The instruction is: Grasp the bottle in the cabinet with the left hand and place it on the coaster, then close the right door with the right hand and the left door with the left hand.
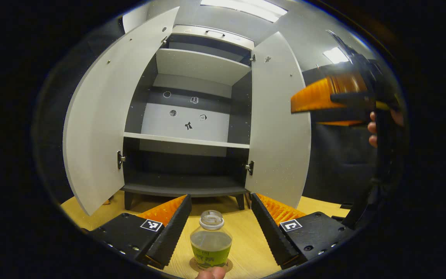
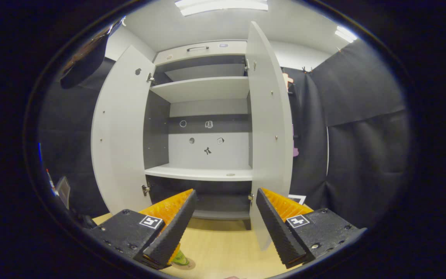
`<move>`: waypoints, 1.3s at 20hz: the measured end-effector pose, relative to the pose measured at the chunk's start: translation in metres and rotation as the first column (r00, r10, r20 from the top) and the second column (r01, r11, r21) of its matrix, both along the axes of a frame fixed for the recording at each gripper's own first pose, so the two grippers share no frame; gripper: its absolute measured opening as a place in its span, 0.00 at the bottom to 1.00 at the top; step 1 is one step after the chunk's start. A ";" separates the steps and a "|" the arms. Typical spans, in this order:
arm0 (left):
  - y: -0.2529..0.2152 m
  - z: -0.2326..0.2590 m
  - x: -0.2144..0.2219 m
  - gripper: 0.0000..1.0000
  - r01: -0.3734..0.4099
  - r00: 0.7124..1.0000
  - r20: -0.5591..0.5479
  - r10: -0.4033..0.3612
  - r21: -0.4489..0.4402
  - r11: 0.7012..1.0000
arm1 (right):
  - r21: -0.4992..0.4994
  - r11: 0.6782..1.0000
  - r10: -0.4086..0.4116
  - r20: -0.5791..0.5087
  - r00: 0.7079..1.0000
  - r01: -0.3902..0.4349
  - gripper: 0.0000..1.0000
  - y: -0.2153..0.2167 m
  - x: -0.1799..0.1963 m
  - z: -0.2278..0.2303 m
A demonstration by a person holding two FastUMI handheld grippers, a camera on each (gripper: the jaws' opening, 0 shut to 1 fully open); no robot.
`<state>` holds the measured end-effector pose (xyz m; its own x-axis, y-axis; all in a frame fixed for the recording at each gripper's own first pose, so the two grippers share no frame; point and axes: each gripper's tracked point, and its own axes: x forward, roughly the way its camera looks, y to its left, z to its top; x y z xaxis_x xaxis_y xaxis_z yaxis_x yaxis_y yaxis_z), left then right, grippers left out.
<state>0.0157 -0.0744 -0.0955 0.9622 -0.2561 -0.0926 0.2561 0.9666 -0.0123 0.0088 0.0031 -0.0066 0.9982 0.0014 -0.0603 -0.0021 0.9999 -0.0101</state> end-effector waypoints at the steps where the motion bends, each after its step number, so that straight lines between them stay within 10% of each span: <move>1: 0.002 0.015 0.003 0.94 -0.005 1.000 0.006 0.005 -0.015 1.000 | 0.022 1.000 0.000 0.001 1.000 0.000 1.00 -0.001 -0.001 -0.003; 10: 0.055 0.066 0.006 0.95 -0.191 0.982 -0.007 0.191 -0.003 0.982 | 0.055 0.998 -0.017 0.001 1.000 0.016 0.99 -0.039 0.001 -0.023; 18: 0.043 0.061 0.001 0.95 -0.217 0.976 0.004 0.217 0.007 0.976 | -0.002 0.958 -0.280 0.195 0.940 0.286 1.00 -0.192 -0.003 0.103; 26: 0.049 0.062 -0.002 0.95 -0.244 0.970 0.026 0.243 0.062 0.968 | 0.051 0.975 -0.222 0.154 0.963 0.217 1.00 -0.204 0.063 0.137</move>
<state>0.0135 -0.0251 -0.0334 0.9965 -0.0078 -0.0837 0.0124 0.9984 0.0547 0.0714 -0.2007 0.1305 0.9710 -0.2195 0.0946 0.2165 0.9754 0.0403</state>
